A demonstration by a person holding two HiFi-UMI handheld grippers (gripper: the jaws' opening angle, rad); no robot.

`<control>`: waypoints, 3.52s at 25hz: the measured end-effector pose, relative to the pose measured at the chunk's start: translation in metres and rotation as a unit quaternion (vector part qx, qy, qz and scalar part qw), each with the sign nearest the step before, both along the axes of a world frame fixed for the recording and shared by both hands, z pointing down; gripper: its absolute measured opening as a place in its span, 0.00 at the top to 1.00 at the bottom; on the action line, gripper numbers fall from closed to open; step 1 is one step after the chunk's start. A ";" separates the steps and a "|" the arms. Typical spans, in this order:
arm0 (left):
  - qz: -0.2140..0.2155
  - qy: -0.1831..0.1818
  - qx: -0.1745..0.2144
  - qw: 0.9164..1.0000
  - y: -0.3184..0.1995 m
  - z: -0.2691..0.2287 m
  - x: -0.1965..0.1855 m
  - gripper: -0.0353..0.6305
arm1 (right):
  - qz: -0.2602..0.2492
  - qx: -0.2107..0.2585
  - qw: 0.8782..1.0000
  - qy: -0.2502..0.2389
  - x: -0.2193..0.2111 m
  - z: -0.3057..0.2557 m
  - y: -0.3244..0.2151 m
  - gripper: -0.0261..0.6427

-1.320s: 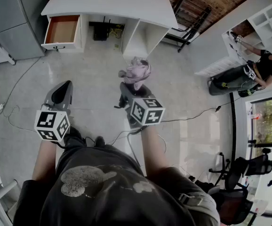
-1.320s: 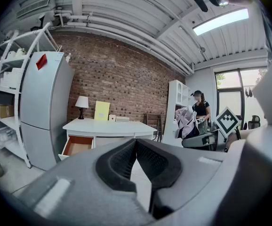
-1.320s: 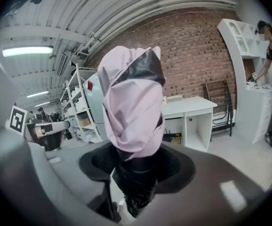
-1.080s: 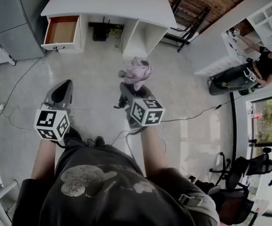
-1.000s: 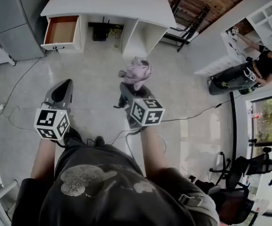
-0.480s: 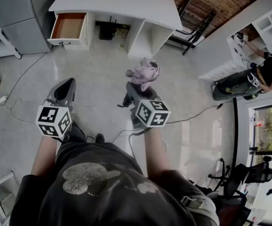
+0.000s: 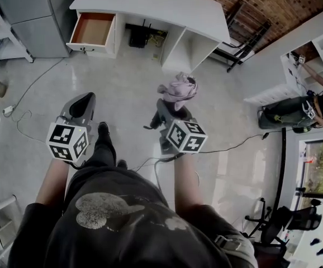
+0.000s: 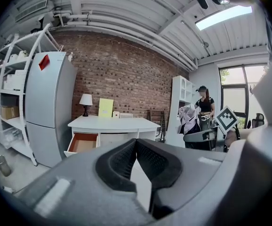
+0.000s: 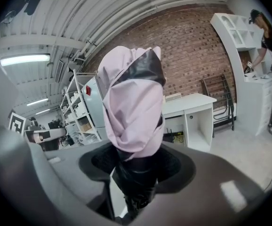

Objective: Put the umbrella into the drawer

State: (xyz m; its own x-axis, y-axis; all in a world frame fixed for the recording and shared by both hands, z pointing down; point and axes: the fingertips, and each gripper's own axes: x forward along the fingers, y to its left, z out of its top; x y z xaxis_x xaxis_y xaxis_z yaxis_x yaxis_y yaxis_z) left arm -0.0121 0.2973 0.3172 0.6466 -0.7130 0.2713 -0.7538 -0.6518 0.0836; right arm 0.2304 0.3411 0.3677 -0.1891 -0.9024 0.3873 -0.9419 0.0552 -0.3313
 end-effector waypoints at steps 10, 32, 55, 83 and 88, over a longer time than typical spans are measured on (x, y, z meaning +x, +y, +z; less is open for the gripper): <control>0.006 0.012 -0.010 1.000 -0.112 0.011 0.001 0.93 | 0.006 -0.016 1.000 -0.001 -0.002 0.013 -0.107 0.62; 0.006 0.020 -0.072 0.997 -0.350 0.052 -0.021 0.93 | 0.012 -0.070 0.997 0.013 -0.023 0.038 -0.339 0.62; -0.297 0.003 -0.068 0.953 -0.467 0.064 -0.006 0.93 | -0.338 -0.076 0.938 0.023 -0.048 0.072 -0.590 0.62; -0.364 0.000 -0.159 0.918 -0.497 0.197 -0.195 0.93 | -0.466 -0.193 0.858 0.100 -0.288 0.239 -0.623 0.62; -0.340 0.006 -0.171 0.925 -0.531 0.223 -0.216 0.93 | -0.452 -0.212 0.858 0.119 -0.300 0.270 -0.638 0.62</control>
State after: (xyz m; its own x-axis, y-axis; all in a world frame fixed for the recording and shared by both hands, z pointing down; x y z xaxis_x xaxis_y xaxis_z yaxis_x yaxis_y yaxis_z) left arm -0.2279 -0.2333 0.5404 0.0841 -0.8303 0.5510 -0.9773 0.0392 0.2082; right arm -0.0701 -0.2967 0.6378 -0.6080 -0.1960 0.7694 -0.6210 0.7211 -0.3070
